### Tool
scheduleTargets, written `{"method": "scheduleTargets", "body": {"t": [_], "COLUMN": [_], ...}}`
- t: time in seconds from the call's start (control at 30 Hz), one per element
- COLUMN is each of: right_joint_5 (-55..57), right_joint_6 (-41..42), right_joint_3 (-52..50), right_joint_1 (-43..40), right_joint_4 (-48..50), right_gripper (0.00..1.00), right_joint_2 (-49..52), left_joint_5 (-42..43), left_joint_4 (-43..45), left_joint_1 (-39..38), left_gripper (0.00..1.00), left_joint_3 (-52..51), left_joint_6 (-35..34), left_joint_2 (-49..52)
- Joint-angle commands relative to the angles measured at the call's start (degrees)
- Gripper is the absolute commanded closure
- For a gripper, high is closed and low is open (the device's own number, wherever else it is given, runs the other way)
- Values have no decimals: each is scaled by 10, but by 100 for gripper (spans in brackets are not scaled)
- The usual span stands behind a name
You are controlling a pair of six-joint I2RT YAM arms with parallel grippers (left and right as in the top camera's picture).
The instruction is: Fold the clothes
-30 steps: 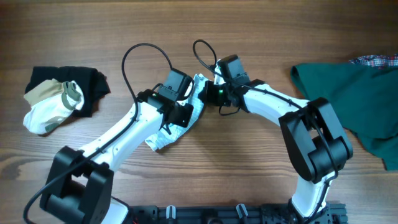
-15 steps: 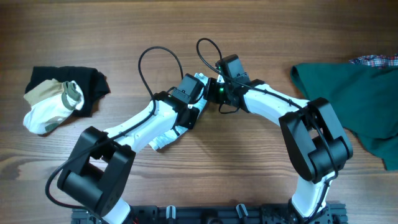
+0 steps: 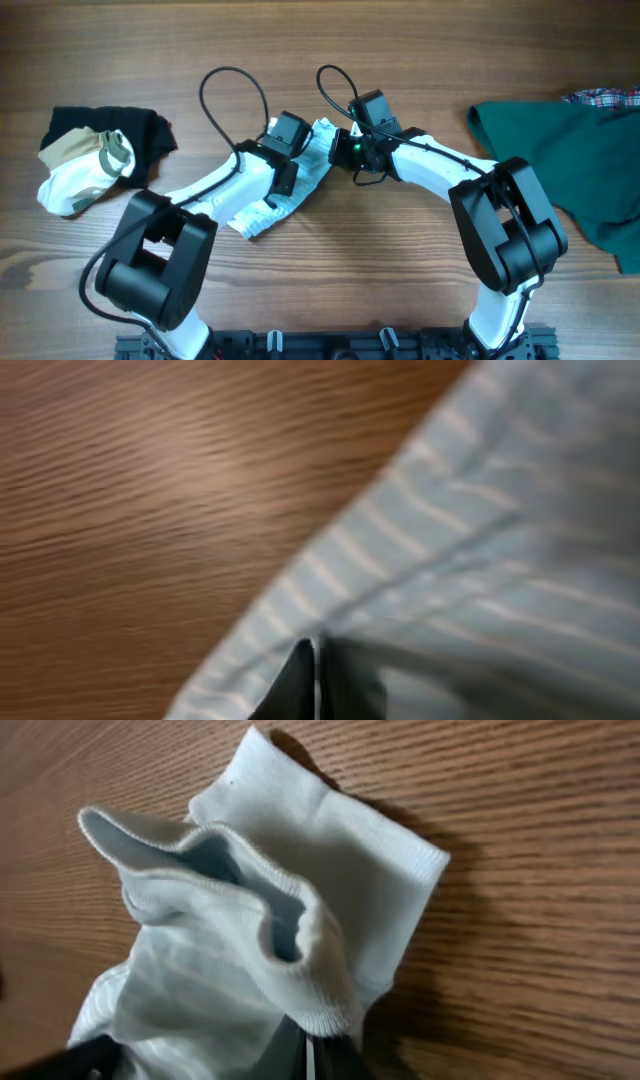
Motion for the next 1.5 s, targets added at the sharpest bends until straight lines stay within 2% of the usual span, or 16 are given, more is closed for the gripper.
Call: {"method": "scheduleTargets", "body": {"t": [0.0,0.1,0.2,0.4,0.5,0.7,0.77,0.87,1.0,1.47], "right_joint_5": [30,29,29,29,29,29,29,29,29,29], "right_joint_6": [5,-3,-19,-19,-20,-20,-19,-19,-18,-18], "right_joint_3": [3,3,3,3,3,3,3,3,3,3], "right_joint_1": [-1,-1,-1,-2,-2,-2,-2,-2,-2,-2], "right_joint_4": [-15,-16,-21,-23,-24,-25,-25,-26,-28,-32], "right_gripper": [96,96,96,96,96,96,96,96,96,96], "right_joint_2": [10,10,10,10,10,10,10,10,10,10], "left_joint_5": [-41,-19,69,127,152,156,156,156,159,177], "left_joint_4": [-4,-26,-64,-157,-151,-110,-92,-57,-57,-185], "left_joint_1": [10,8,1,-4,-4,20,35,63,97,92], "left_gripper": [91,85,84,91,94,96,95,93,93,80], "left_joint_3": [17,34,43,34,-4,-84,-102,-121,-118,-74], "left_joint_6": [-13,-19,-22,-103,-131,-280,-310,-315,-292,-267], "left_joint_2": [-6,-33,-76,-97,-94,-90,-90,-89,-93,-253]}}
